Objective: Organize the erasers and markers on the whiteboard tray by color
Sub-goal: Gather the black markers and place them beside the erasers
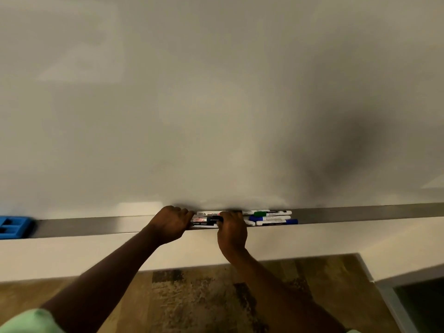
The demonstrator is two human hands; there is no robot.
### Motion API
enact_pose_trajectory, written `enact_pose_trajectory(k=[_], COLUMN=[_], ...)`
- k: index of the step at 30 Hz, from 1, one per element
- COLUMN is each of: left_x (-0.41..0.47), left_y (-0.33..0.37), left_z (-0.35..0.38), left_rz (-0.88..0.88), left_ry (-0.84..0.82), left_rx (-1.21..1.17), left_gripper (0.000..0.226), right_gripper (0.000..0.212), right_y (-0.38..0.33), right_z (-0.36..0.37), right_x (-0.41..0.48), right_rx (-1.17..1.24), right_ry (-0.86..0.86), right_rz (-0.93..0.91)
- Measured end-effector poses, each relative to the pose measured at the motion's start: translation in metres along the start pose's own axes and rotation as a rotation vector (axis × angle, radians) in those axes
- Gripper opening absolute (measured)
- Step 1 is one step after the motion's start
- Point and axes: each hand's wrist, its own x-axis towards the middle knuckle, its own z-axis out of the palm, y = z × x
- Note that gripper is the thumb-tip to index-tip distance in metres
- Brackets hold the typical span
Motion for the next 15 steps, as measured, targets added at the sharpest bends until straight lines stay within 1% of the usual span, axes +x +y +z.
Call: enact_pose_trajectory(k=[5, 7, 10, 12, 13, 15], left_x=[0.004, 0.006, 0.01, 0.012, 0.012, 0.012], left_y=[0.008, 0.009, 0.011, 0.013, 0.014, 0.015], left_z=[0.006, 0.008, 0.009, 0.01, 0.01, 0.009], left_rz=[-0.016, -0.011, 0.01, 0.014, 0.013, 0.008], left_ry=[-0.058, -0.062, -0.021, 0.011, 0.018, 0.013], left_rx=[0.002, -0.01, -0.007, -0.017, -0.017, -0.01], left_gripper=[0.026, 0.023, 0.013, 0.029, 0.033, 0.035], right_gripper=[0.026, 0.027, 0.028, 0.025, 0.024, 0.021], right_y=[0.001, 0.002, 0.006, 0.007, 0.009, 0.01], right_z=[0.008, 0.009, 0.011, 0.01, 0.01, 0.009], right_x=[0.003, 0.004, 0.007, 0.007, 0.008, 0.007], right_rx=[-0.057, -0.079, -0.084, -0.033, 0.0, 0.071], right_ry=[-0.09, -0.106, -0.106, -0.117, -0.114, -0.09], right_rz=[0.021, 0.029, 0.015, 0.006, -0.007, -0.034])
